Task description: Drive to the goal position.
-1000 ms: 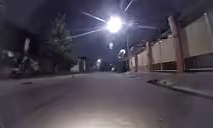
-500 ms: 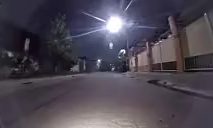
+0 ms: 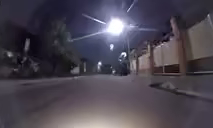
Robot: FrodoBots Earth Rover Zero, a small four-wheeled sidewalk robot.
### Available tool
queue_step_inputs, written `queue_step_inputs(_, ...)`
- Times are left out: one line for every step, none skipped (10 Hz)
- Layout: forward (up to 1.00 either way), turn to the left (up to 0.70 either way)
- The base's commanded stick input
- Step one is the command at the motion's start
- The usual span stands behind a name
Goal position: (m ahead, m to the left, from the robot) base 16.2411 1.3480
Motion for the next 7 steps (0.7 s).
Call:
queue_step_inputs(1.00,0.00)
queue_step_inputs(1.00,0.00)
queue_step_inputs(1.00,0.00)
queue_step_inputs(1.00,0.00)
queue_step_inputs(1.00,0.00)
queue_step_inputs(1.00,0.00)
queue_step_inputs(1.00,0.00)
